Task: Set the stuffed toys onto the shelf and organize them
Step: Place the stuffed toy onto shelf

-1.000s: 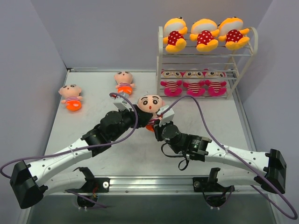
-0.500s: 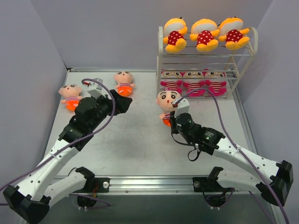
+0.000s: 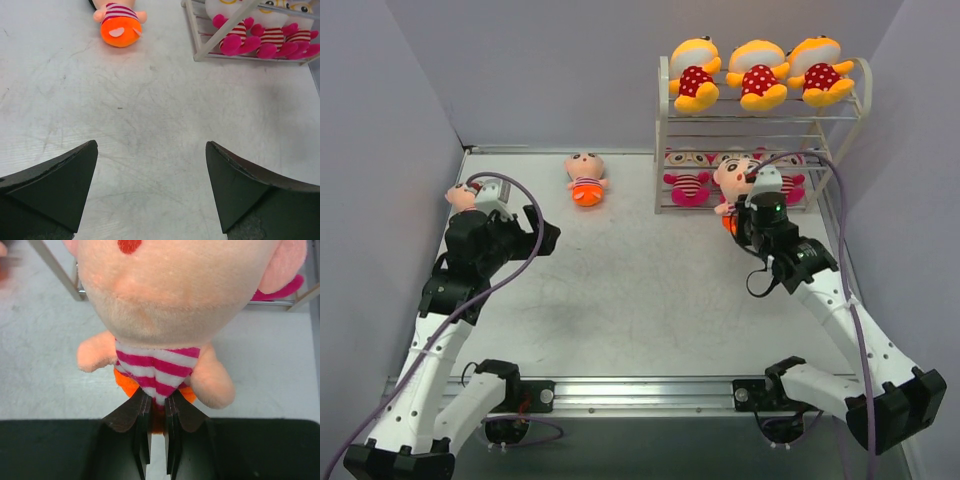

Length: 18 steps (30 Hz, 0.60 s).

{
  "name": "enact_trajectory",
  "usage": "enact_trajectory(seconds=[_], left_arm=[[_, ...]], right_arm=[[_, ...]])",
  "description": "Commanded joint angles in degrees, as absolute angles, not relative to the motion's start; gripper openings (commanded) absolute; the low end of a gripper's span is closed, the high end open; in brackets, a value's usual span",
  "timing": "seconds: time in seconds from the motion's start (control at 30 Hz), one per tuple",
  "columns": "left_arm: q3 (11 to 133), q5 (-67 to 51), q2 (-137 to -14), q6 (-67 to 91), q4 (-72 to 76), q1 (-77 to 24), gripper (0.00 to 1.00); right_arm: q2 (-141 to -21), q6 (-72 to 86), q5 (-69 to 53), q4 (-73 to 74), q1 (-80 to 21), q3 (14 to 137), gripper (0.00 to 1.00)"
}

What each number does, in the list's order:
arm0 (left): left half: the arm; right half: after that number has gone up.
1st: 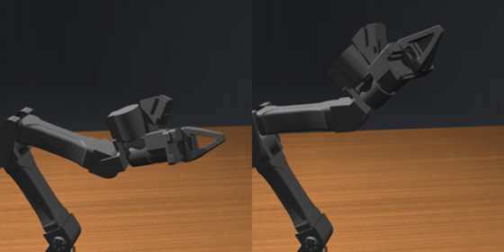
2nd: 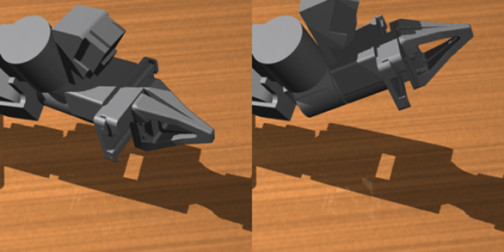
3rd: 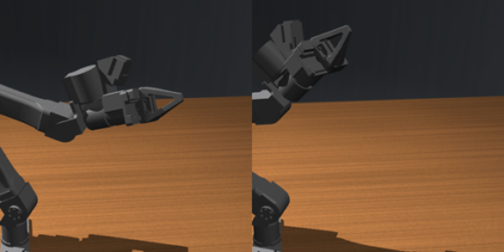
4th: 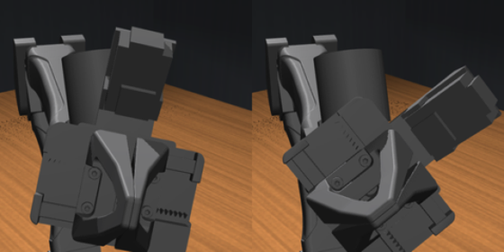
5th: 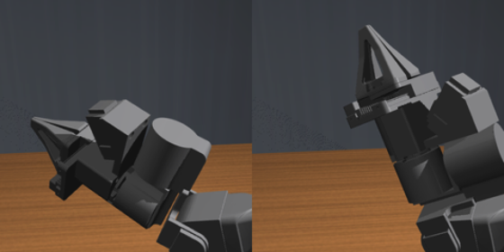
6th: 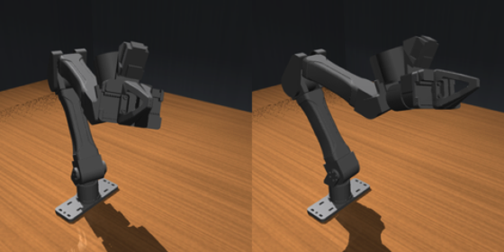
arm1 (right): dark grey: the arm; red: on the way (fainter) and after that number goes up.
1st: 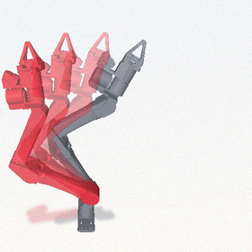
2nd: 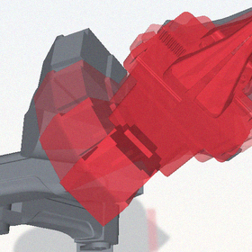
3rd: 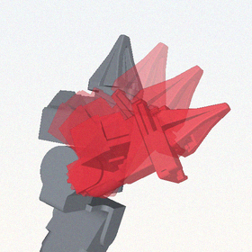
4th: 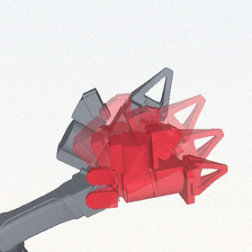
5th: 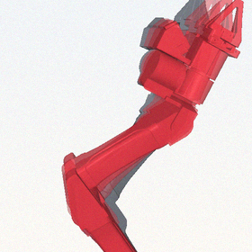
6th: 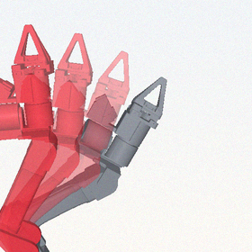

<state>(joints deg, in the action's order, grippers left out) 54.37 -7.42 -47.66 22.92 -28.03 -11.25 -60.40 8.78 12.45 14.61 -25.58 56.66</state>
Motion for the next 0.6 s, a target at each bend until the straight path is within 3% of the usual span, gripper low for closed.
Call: enact_trajectory(seconds=[0.0, 0.57], left_arm=[[53.0, -7.6, -45.6, 15.7, -28.7, -12.0, 0.97], [48.9, 2.7, -44.3, 12.8, -29.5, -16.5, 0.97]], right_arm=[[-63.6, 4.2, 8.8, 14.3, -19.1, 61.5, 0.00], [-74.1, 0.6, 0.5, -7.3, -2.3, 62.8, 0.00]])
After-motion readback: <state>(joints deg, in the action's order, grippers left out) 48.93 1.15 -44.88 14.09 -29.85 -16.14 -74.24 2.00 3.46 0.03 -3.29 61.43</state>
